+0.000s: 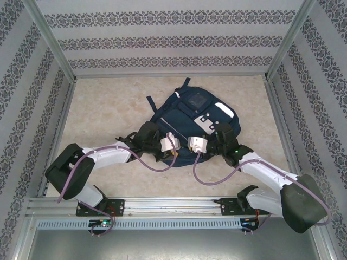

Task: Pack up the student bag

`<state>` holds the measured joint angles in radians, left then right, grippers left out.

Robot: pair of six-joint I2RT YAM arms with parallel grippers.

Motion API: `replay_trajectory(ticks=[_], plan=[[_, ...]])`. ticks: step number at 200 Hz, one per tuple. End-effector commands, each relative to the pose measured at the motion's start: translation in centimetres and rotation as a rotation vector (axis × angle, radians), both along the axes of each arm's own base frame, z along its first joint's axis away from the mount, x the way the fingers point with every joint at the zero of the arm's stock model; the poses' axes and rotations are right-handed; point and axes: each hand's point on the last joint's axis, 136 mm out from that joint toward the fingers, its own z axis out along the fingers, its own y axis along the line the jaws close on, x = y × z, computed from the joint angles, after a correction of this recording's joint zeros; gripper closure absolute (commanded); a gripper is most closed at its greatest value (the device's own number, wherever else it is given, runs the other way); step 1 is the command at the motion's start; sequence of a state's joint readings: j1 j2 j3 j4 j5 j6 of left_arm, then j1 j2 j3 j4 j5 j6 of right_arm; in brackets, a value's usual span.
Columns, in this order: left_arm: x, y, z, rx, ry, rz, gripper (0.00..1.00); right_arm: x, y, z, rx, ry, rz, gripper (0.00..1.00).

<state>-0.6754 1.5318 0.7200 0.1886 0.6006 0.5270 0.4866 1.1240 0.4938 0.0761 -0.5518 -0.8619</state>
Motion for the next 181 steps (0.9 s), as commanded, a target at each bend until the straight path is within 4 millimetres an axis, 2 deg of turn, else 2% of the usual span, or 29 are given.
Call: replay_trajectory(ticks=[1, 57, 98, 140, 158, 181], plan=[[2.2, -1.4, 2.3, -0.067, -0.136, 0.023, 0.69, -1.4, 1.4, 2.2, 0.084, -0.043, 0.103, 1.00], [2.3, 0.0, 3.2, -0.121, -0.215, 0.082, 0.67, -1.8, 1.5, 2.0, 0.068, -0.056, 0.121, 1.00], [3.1, 1.3, 3.6, -0.131, -0.192, 0.126, 0.66, -2.0, 1.5, 2.2, 0.070, -0.061, 0.130, 1.00], [4.1, 1.2, 2.1, -0.123, -0.142, 0.171, 0.60, -2.2, 1.7, 2.2, 0.072, -0.053, 0.138, 1.00], [3.8, 0.7, 2.1, -0.150, -0.112, 0.155, 0.57, -2.4, 1.7, 2.1, 0.073, -0.049, 0.144, 1.00], [2.8, -0.5, 2.0, -0.163, -0.025, 0.085, 0.61, -2.6, 1.9, 2.3, 0.075, -0.053, 0.157, 1.00]])
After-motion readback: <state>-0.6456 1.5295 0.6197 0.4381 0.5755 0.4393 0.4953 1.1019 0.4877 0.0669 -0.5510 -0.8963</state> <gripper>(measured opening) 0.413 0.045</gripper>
